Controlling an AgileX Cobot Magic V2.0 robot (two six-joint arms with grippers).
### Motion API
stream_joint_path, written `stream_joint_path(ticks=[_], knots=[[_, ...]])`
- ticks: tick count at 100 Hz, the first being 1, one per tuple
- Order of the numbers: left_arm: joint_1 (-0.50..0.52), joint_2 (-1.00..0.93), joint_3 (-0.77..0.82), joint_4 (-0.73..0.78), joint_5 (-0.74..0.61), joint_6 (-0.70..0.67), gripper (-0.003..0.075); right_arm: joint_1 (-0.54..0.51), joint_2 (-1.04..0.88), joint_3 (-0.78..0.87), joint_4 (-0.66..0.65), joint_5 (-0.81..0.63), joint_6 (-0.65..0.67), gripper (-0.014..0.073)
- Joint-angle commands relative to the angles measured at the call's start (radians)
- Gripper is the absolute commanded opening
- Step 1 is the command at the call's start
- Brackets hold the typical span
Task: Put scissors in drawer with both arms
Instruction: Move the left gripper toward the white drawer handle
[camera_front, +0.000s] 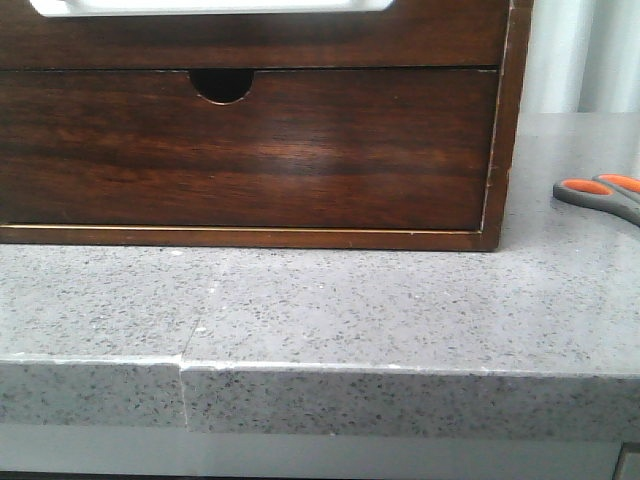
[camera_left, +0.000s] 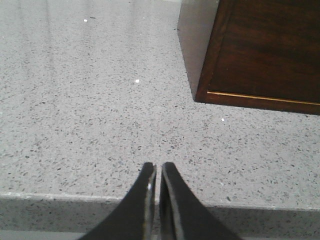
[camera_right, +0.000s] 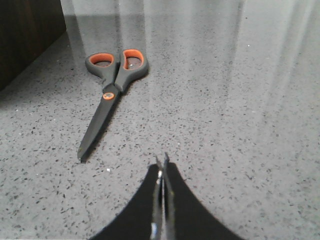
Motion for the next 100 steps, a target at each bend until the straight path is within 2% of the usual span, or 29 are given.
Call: stream_joint_path(ticks=[1, 23, 37, 44, 46, 51, 56, 61, 78, 100], knots=[[0.0, -0.031, 0.021, -0.013, -0.051, -0.01, -0.002, -0.006, -0.028, 0.03, -0.003, -0.026, -0.001, -0.0057], [0.0, -0.031, 0.021, 0.007, -0.051, 0.009, -0.002, -0.006, -0.028, 0.03, -0.003, -0.028, -0.001, -0.0057], [0.0, -0.031, 0.021, 0.051, -0.1, 0.018, -0.002, -0.006, -0.028, 0.03, -0.017, -0.093, -0.001, -0.0057], [0.0, -0.031, 0.021, -0.123, -0.114, 0.016, -0.002, -0.006, -0.028, 0.03, -0.017, -0.158, -0.001, -0.0057], [0.0, -0.031, 0.021, -0.246, -0.114, 0.016, -0.002, -0.006, -0.028, 0.03, -0.017, -0.183, -0.001, -0.0057], [0.0, -0.031, 0.021, -0.444, -0.114, 0.016, -0.002, -0.006, -0.028, 0.03, 0.007, -0.251, -0.001, -0.0057], [0.0, -0.031, 0.021, -0.636, -0.114, 0.016, -0.002, -0.006, -0.028, 0.03, 0.066, -0.333, -0.001, -0.0057], [0.0, -0.031, 0.021, -0.733, -0.114, 0.016, -0.002, -0.006, -0.028, 0.03, 0.142, -0.398, -0.001, -0.0057], [0.0, -0.031, 0.021, -0.93, -0.121, 0.016, -0.002, -0.006, -0.028, 0.028, 0.343, -0.446, -0.001, -0.0057], [-0.008, -0.031, -0.027, -0.954, -0.083, 0.057, -0.002, -0.006, -0.028, -0.003, 0.446, -0.458, -0.001, -0.0057]])
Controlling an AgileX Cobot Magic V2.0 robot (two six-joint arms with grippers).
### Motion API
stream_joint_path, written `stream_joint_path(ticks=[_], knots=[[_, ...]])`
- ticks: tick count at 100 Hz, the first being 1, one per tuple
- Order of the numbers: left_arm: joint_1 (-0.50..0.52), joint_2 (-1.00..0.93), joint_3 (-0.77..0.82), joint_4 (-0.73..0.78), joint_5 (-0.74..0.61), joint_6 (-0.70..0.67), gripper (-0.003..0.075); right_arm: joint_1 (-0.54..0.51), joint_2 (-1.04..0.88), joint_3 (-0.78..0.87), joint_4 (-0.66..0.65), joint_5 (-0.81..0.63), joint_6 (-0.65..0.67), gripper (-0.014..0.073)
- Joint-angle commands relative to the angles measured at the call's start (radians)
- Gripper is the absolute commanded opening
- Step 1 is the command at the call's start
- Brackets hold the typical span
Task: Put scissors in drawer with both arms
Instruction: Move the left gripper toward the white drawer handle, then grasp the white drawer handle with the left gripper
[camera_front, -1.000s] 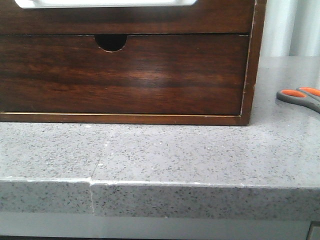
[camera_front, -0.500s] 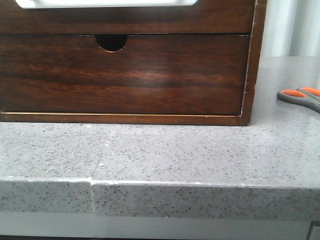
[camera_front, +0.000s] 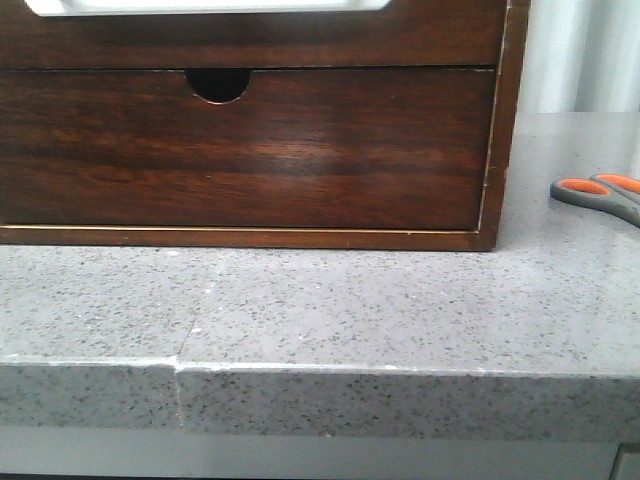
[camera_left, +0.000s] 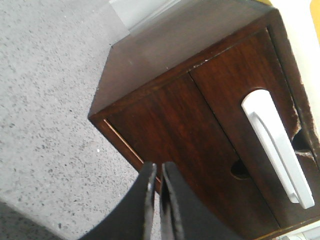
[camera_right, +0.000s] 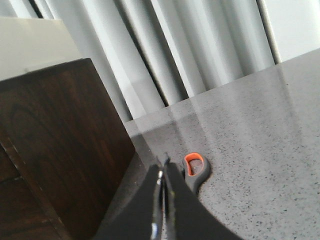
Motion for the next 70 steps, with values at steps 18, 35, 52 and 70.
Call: stream_joint_path(ticks=[18, 35, 52, 70], knots=[[-0.008, 0.027, -0.147, -0.007, 0.066, 0.163, -0.002, -0.006, -0.028, -0.104, 0.172, -0.015, -0.001, -0.0056], [-0.008, 0.198, -0.291, 0.099, 0.137, 0.163, 0.0006, -0.006, 0.018, -0.237, 0.17, 0.247, -0.001, -0.0054], [-0.008, 0.402, -0.42, 0.097, 0.241, 0.163, 0.0271, -0.006, 0.088, -0.353, 0.217, 0.363, -0.001, 0.0069], [-0.008, 0.575, -0.498, -0.081, 0.317, 0.17, 0.0336, -0.006, 0.166, -0.433, 0.366, 0.421, -0.001, 0.0374]])
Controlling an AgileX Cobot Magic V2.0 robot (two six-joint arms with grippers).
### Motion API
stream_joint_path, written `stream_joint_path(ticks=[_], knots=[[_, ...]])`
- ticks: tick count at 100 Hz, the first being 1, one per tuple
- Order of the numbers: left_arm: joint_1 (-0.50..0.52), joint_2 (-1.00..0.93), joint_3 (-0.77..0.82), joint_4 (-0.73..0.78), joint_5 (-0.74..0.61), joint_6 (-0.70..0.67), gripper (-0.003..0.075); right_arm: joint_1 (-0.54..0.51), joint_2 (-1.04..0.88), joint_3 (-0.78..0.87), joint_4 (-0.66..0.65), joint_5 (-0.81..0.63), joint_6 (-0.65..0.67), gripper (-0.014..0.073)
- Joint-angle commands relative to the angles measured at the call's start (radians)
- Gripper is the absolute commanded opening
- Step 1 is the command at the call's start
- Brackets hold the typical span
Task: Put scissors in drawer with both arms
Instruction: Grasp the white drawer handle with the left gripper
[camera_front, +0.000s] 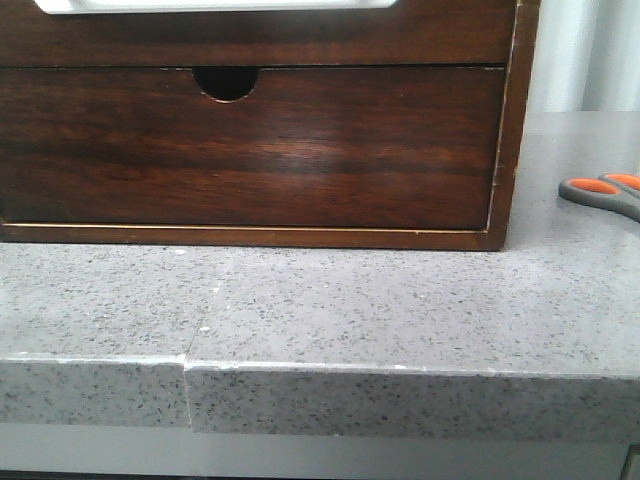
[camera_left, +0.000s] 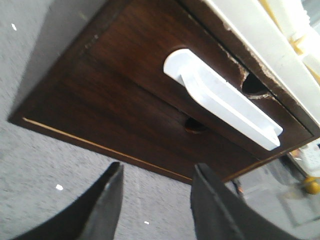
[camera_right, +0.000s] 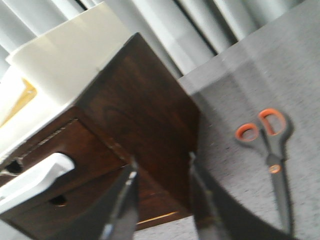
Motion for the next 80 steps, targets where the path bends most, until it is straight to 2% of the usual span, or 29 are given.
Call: stream_joint_path(ticks=[1, 6, 18, 39, 51, 80], knots=[[-0.008, 0.076, -0.055, -0.164, 0.003, 0.014, 0.0336, -0.006, 0.057, -0.064, 0.084, -0.042, -0.003, 0.0382], [-0.008, 0.111, -0.058, -0.283, 0.013, 0.057, 0.0336, -0.006, 0.079, -0.07, 0.116, -0.044, -0.003, 0.0423], [-0.008, 0.193, -0.063, -0.503, 0.073, 0.187, 0.0336, -0.006, 0.118, -0.071, 0.14, -0.047, -0.003, 0.0426], [-0.021, 0.321, -0.063, -0.738, 0.162, 0.282, 0.0336, -0.006, 0.129, -0.071, 0.14, -0.047, -0.003, 0.0426], [-0.047, 0.392, -0.063, -0.802, 0.179, 0.292, 0.0336, -0.006, 0.129, -0.071, 0.14, -0.047, -0.003, 0.0426], [-0.047, 0.537, -0.141, -0.802, 0.259, 0.324, 0.0336, -0.006, 0.129, -0.071, 0.14, -0.047, -0.003, 0.0426]])
